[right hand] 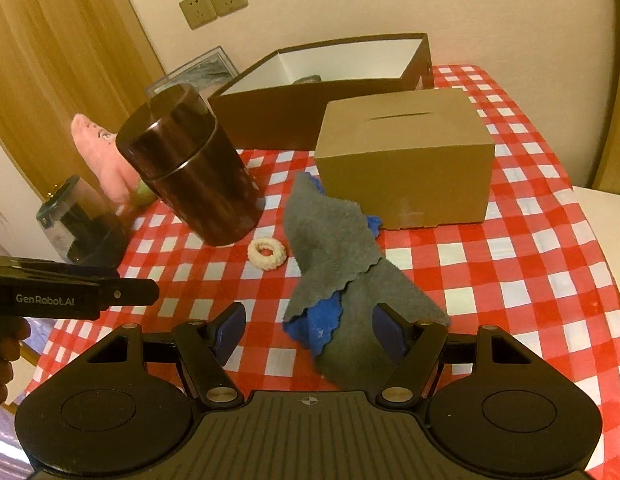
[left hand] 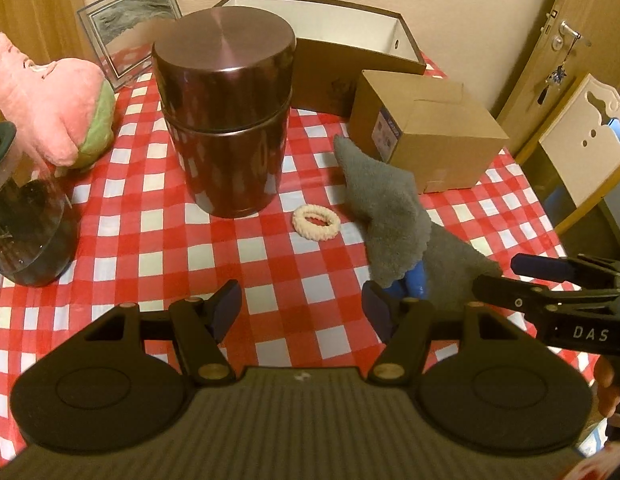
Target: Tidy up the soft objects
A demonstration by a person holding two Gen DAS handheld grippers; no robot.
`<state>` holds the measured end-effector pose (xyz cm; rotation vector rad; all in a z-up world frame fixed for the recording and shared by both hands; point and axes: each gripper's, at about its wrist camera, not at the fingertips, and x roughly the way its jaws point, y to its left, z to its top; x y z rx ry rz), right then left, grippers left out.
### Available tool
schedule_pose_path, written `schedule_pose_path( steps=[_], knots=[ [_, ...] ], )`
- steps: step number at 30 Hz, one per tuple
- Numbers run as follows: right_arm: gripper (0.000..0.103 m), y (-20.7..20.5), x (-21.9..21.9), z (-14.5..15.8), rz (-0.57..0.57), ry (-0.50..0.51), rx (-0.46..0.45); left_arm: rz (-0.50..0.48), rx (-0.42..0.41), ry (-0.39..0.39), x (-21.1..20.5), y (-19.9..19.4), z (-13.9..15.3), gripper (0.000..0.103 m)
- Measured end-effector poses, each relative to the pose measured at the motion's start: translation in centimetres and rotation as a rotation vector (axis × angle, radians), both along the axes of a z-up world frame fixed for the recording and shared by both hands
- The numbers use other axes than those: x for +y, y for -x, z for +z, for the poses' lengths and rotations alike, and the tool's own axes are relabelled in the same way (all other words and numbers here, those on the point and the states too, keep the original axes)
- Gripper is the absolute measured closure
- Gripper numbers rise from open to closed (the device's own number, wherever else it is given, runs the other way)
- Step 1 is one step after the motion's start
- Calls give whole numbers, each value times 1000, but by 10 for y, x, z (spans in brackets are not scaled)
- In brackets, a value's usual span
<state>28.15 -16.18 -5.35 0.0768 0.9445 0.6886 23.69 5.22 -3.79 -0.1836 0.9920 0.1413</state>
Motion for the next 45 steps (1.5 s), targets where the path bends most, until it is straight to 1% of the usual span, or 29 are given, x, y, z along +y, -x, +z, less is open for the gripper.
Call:
schedule_pose_path(
  steps=[3, 9, 17, 22, 26, 27, 28, 29, 30, 31, 32, 34, 37, 40, 43, 45],
  knots=[
    [33, -3, 6, -4, 2, 14, -1, -2, 7, 3, 2, -5, -4, 39],
    [33, -15, 20, -10, 16, 32, -33, -2, 21, 0, 6, -14, -13, 39],
    [33, -39, 46, -19, 37, 53, -92, -16, 7, -25, 17, -27, -23, 39],
    [33, -58, 66, -35, 39, 98, -110, -38, -5, -42, 20, -38, -32, 39],
    [34, -72, 80, -54, 41, 128, -116, -53, -3, -34, 21, -47, -41, 39],
    [40, -74, 82, -59, 40, 142, -120, -58, -2, -35, 22, -48, -43, 39],
    [55, -76, 84, -63, 44, 153, -124, -63, 0, -37, 22, -50, -45, 39],
    [62, -77, 84, -66, 53, 151, -123, -69, 3, -38, 22, -52, -47, 39],
    [71, -78, 84, -69, 56, 150, -118, -74, 5, -37, 22, -53, -49, 39],
    [87, -78, 81, -70, 58, 143, -114, -78, 9, -36, 22, -55, -52, 39],
    [93, -77, 79, -69, 60, 133, -116, -82, 12, -34, 22, -56, -54, 39],
    [93, -72, 68, -64, 56, 88, -130, -90, 12, -33, 22, -58, -57, 39],
    [93, -60, 40, -51, 36, -25, -151, -106, 12, -32, 20, -60, -61, 39],
    [93, -46, 4, -41, -12, -140, -156, -126, 6, -40, 16, -62, -64, 39],
    [93, -33, -32, -38, -86, -185, -144, -146, 5, -42, 12, -64, -67, 39],
    [93, -26, -54, -41, -146, -174, -124, -155, 8, -43, 10, -66, -69, 39]
  ],
)
